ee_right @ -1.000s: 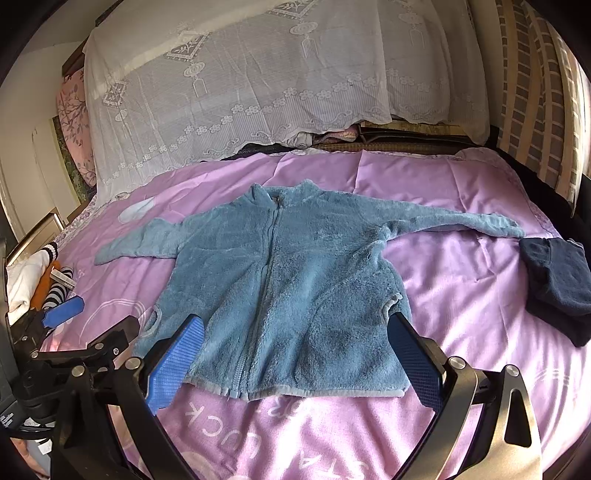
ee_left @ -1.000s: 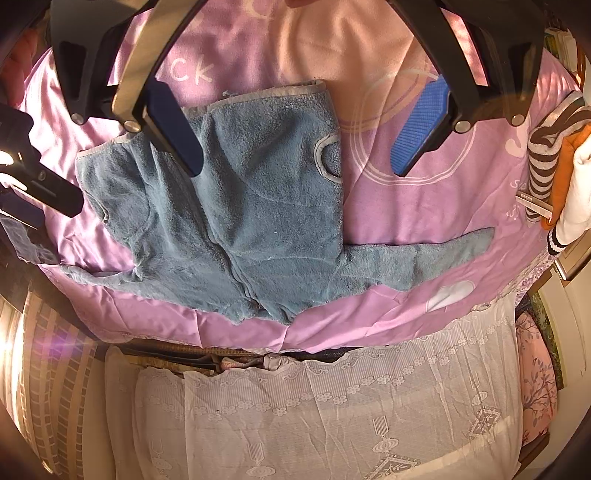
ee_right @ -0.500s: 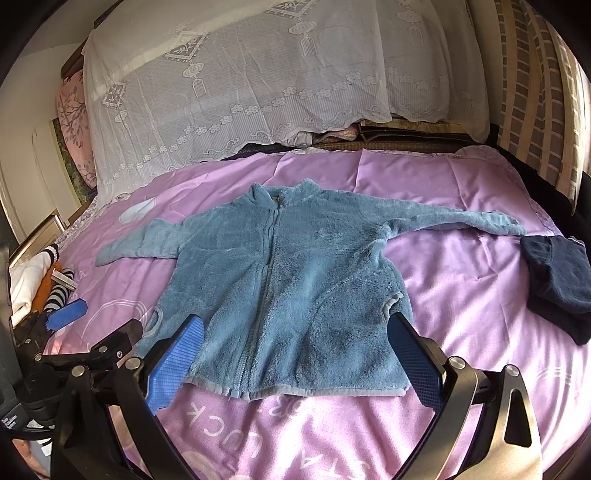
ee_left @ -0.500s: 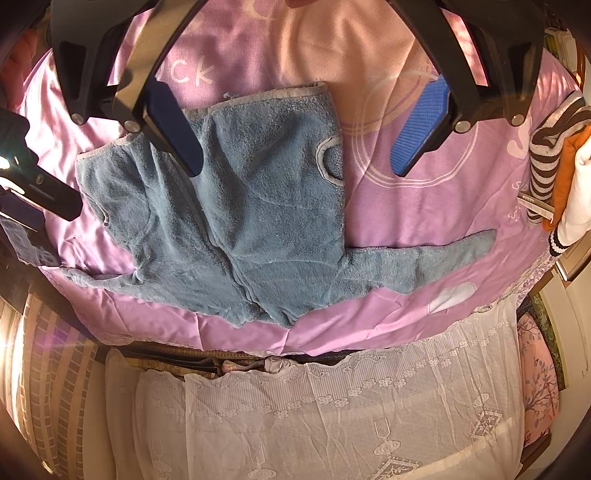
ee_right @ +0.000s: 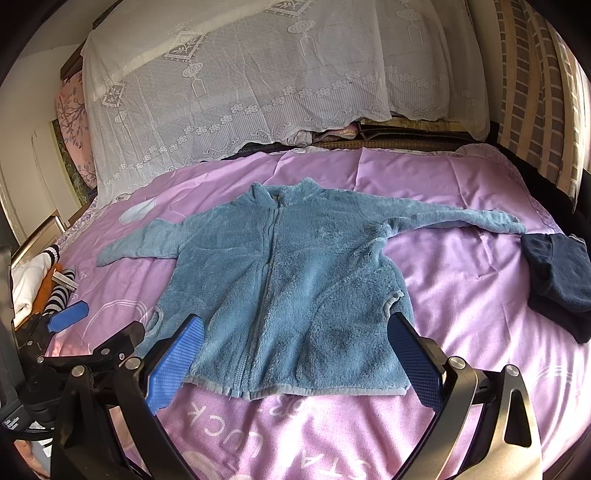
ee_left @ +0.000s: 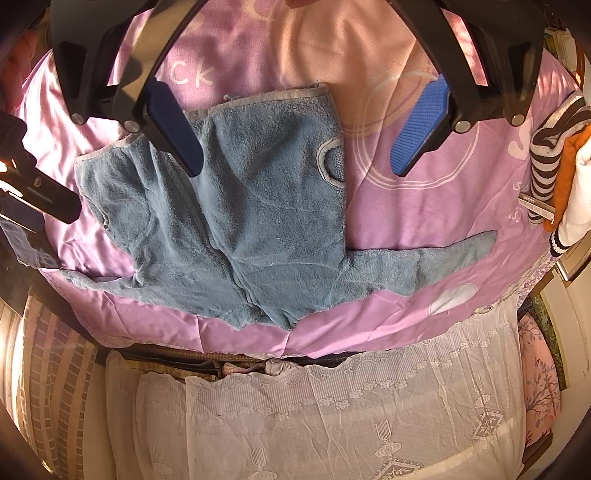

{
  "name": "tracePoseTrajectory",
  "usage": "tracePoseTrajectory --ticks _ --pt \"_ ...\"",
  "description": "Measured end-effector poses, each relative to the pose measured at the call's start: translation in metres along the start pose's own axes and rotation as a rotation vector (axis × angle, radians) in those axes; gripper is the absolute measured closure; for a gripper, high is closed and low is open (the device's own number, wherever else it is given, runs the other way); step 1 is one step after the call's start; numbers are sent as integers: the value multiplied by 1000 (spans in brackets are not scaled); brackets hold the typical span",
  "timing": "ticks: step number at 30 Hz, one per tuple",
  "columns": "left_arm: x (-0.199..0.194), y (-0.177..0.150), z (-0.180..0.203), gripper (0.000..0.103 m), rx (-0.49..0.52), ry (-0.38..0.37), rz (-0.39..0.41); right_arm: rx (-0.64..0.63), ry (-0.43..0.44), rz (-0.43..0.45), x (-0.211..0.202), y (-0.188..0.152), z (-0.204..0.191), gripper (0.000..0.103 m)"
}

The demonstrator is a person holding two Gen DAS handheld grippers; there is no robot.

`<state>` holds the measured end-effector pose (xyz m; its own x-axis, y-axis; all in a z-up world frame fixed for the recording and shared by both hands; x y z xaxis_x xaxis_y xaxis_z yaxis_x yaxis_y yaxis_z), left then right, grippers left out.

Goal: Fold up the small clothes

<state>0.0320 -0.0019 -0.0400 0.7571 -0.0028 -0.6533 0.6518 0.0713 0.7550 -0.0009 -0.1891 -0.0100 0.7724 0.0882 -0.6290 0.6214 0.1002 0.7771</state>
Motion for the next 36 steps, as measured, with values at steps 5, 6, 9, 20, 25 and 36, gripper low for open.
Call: tracePoseTrajectory --ticks 5,6,9,20,25,36 --pt "3 -6 1 4 -1 0 -4 1 1 -1 0 0 0 3" --pt "4 -6 1 4 -1 1 -4 2 0 0 0 0 0 3" --pt "4 -6 1 4 -1 0 -5 1 0 0 0 0 0 3" --pt "6 -10 1 4 0 0 -13 4 2 -3 1 -2 -2 3" --pt "7 -10 0 4 0 0 -16 5 4 -5 1 -3 -2 3" --pt "9 -10 0 4 2 2 -36 12 7 -11 3 -6 -4 3"
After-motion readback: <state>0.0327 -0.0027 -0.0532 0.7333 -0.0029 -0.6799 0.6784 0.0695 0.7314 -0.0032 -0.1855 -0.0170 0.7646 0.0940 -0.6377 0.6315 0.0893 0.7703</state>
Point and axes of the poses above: each gripper's, at about its wrist camera, not at the fingertips, and x roughly the way its jaws point, z to its right, y to its top, the point moved 5 cm from there along x, roughly the way its jaws point, and after that the axes turned 9 degrees about -x, right-handed, at the moved point
